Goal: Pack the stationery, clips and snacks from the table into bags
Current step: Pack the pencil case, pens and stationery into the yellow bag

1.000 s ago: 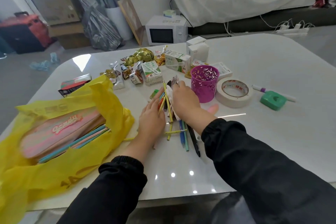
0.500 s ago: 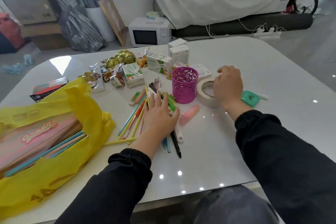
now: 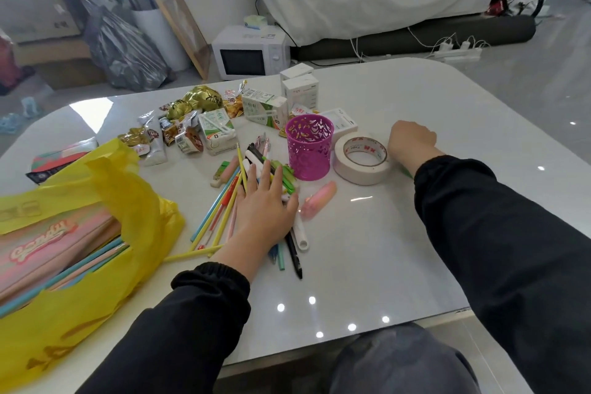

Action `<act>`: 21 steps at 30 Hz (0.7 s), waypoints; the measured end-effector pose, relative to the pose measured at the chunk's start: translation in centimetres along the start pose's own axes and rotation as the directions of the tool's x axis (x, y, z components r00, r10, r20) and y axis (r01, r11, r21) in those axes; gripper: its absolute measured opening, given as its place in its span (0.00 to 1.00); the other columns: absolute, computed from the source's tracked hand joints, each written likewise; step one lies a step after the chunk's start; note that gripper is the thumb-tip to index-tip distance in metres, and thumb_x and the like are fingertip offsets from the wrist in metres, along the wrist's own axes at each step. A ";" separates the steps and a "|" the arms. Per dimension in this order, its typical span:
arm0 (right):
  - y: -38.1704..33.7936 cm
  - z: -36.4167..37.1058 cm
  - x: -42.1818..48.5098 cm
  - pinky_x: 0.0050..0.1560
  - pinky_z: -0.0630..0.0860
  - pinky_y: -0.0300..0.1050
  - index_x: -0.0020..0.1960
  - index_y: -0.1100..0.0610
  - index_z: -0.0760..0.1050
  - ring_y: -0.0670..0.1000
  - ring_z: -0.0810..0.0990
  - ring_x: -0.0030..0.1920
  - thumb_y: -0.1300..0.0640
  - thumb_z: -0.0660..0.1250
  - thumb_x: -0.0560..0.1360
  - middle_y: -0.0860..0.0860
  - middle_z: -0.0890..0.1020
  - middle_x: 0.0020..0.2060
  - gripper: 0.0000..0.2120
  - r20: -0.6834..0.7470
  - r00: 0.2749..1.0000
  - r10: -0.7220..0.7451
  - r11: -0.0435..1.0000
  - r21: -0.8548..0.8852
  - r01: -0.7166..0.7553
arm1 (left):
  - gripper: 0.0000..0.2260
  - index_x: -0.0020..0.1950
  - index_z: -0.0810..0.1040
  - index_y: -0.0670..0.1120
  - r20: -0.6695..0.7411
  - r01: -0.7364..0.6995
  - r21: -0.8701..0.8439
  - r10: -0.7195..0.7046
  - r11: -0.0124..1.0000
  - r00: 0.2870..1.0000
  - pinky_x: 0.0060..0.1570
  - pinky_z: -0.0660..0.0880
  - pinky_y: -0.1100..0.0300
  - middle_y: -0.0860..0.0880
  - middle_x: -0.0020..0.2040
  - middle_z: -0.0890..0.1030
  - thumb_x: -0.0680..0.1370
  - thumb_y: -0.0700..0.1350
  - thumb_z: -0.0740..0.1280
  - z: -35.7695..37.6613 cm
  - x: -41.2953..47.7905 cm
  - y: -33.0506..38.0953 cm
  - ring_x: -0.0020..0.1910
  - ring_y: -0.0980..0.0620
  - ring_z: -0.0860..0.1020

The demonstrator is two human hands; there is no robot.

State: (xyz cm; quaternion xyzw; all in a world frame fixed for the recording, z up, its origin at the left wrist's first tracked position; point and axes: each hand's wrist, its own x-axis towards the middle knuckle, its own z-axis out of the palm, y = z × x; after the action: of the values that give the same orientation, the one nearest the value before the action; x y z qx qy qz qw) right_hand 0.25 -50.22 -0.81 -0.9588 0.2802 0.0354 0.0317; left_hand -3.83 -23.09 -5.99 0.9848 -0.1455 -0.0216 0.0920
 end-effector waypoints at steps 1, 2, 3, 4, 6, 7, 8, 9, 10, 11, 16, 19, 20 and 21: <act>0.0 0.0 0.1 0.56 0.69 0.48 0.49 0.59 0.72 0.59 0.76 0.55 0.66 0.58 0.76 0.56 0.77 0.50 0.07 0.000 1.000 0.007 0.999 0.033 -0.007 | 0.29 0.78 0.44 0.52 0.002 -0.002 -0.003 0.002 1.000 1.000 0.75 0.41 0.46 0.51 0.78 0.40 0.80 0.61 0.46 0.0 0.0 0.0 0.76 0.47 0.37; 0.1 0.0 0.2 0.53 0.69 0.48 0.47 0.60 0.72 0.59 0.76 0.54 0.67 0.58 0.76 0.56 0.76 0.48 0.06 0.002 1.000 0.013 0.997 0.070 -0.013 | 0.29 0.78 0.44 0.52 0.003 -0.004 -0.007 0.004 1.000 1.000 0.75 0.41 0.46 0.51 0.78 0.40 0.80 0.61 0.45 -0.1 0.0 0.0 0.76 0.47 0.37; 0.2 0.0 0.4 0.50 0.69 0.47 0.44 0.61 0.71 0.59 0.76 0.51 0.67 0.58 0.76 0.56 0.75 0.45 0.05 0.010 1.000 0.014 0.994 0.106 -0.015 | 0.29 0.78 0.44 0.53 0.003 -0.004 -0.011 0.004 1.000 1.000 0.75 0.41 0.46 0.51 0.78 0.40 0.80 0.62 0.45 0.0 0.0 0.0 0.76 0.47 0.37; 0.4 0.1 0.7 0.47 0.69 0.47 0.41 0.61 0.70 0.59 0.76 0.48 0.67 0.58 0.76 0.56 0.74 0.43 0.06 0.015 1.000 0.010 0.991 0.134 -0.012 | 0.29 0.78 0.44 0.53 0.005 -0.003 -0.014 0.003 1.000 1.000 0.75 0.41 0.46 0.51 0.78 0.40 0.80 0.62 0.45 0.0 0.0 -0.1 0.76 0.47 0.37; 0.6 0.2 1.0 0.42 0.68 0.46 0.36 0.61 0.66 0.58 0.73 0.42 0.68 0.58 0.75 0.55 0.73 0.38 0.10 0.021 1.000 -0.006 0.988 0.155 0.003 | 0.29 0.78 0.44 0.53 0.008 0.000 -0.018 0.000 1.000 1.000 0.75 0.41 0.46 0.51 0.78 0.39 0.80 0.62 0.45 0.0 -0.1 -0.1 0.76 0.47 0.37; 0.7 0.2 1.0 0.41 0.68 0.46 0.35 0.60 0.65 0.57 0.72 0.40 0.68 0.58 0.75 0.55 0.72 0.36 0.11 0.022 1.000 -0.017 0.988 0.156 0.014 | 0.29 0.78 0.44 0.53 0.008 0.000 -0.017 0.000 1.000 1.000 0.75 0.41 0.46 0.51 0.78 0.39 0.80 0.62 0.45 0.0 -0.1 -0.1 0.76 0.47 0.37; 0.8 0.2 1.1 0.41 0.68 0.45 0.34 0.60 0.65 0.56 0.72 0.39 0.69 0.58 0.75 0.55 0.71 0.34 0.12 0.019 0.999 -0.029 0.988 0.152 0.026 | 0.29 0.78 0.44 0.53 0.006 0.000 -0.018 0.001 1.000 1.000 0.75 0.41 0.46 0.51 0.78 0.40 0.80 0.62 0.45 0.0 0.0 0.0 0.76 0.47 0.37; 0.8 0.2 1.0 0.41 0.68 0.45 0.34 0.60 0.65 0.56 0.72 0.38 0.69 0.58 0.75 0.54 0.70 0.33 0.12 0.015 0.999 -0.038 0.988 0.149 0.035 | 0.29 0.78 0.44 0.53 0.002 -0.001 -0.021 0.001 1.000 1.000 0.75 0.41 0.46 0.51 0.78 0.40 0.80 0.62 0.45 0.0 0.0 0.0 0.76 0.47 0.37; 0.8 0.1 1.0 0.41 0.68 0.45 0.34 0.60 0.65 0.56 0.72 0.39 0.69 0.58 0.75 0.54 0.70 0.32 0.12 0.009 0.999 -0.042 0.989 0.144 0.040 | 0.29 0.78 0.45 0.53 -0.002 -0.001 -0.025 0.001 1.000 1.000 0.75 0.42 0.46 0.51 0.78 0.40 0.80 0.62 0.45 0.1 0.1 0.0 0.76 0.47 0.37; 0.6 0.1 0.8 0.41 0.68 0.46 0.34 0.59 0.65 0.57 0.72 0.40 0.69 0.58 0.75 0.53 0.70 0.32 0.12 -0.003 0.999 -0.043 0.991 0.130 0.043 | 0.29 0.78 0.45 0.53 -0.005 -0.001 -0.027 0.001 1.000 1.000 0.75 0.42 0.46 0.51 0.78 0.40 0.80 0.62 0.45 0.1 0.1 -0.1 0.76 0.47 0.37; -1.2 -0.4 -0.2 0.46 0.67 0.49 0.47 0.62 0.70 0.59 0.76 0.43 0.64 0.59 0.79 0.55 0.76 0.40 0.03 -0.380 0.900 -0.211 0.961 0.086 0.262 | 0.29 0.78 0.46 0.53 -0.017 0.005 -0.057 -0.006 0.998 1.000 0.75 0.42 0.47 0.51 0.78 0.41 0.80 0.62 0.46 0.2 0.1 0.0 0.76 0.48 0.38; -4.1 -1.0 -2.7 0.37 0.64 0.48 0.48 0.64 0.72 0.58 0.74 0.35 0.63 0.59 0.80 0.59 0.77 0.39 0.05 -0.691 0.638 -0.340 0.826 0.105 0.554 | 0.28 0.79 0.46 0.52 -0.049 -0.015 -0.127 0.009 0.992 0.999 0.75 0.42 0.49 0.50 0.79 0.42 0.81 0.59 0.49 0.1 -0.1 -0.1 0.77 0.49 0.39; -5.2 -1.3 -3.7 0.33 0.63 0.47 0.46 0.64 0.72 0.57 0.72 0.32 0.63 0.61 0.79 0.58 0.77 0.37 0.05 -0.758 0.549 -0.353 0.772 0.096 0.628 | 0.28 0.79 0.46 0.52 -0.071 -0.031 -0.123 0.022 0.992 0.997 0.75 0.42 0.49 0.50 0.79 0.43 0.81 0.58 0.49 0.0 -0.2 -0.3 0.77 0.49 0.39; -6.3 -1.5 -4.8 0.29 0.64 0.46 0.46 0.63 0.72 0.55 0.71 0.30 0.63 0.62 0.79 0.57 0.76 0.35 0.04 -0.802 0.472 -0.367 0.728 0.068 0.682 | 0.28 0.79 0.47 0.51 -0.095 -0.044 -0.112 0.034 0.993 0.995 0.74 0.41 0.50 0.49 0.79 0.44 0.81 0.58 0.50 -0.2 -0.4 -0.6 0.77 0.50 0.40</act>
State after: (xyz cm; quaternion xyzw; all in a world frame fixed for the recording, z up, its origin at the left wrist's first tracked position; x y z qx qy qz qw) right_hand -0.26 -42.49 1.33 -0.8974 -0.0469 -0.4250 0.1088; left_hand -4.04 -22.35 -5.95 0.9749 -0.1588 0.0177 0.1552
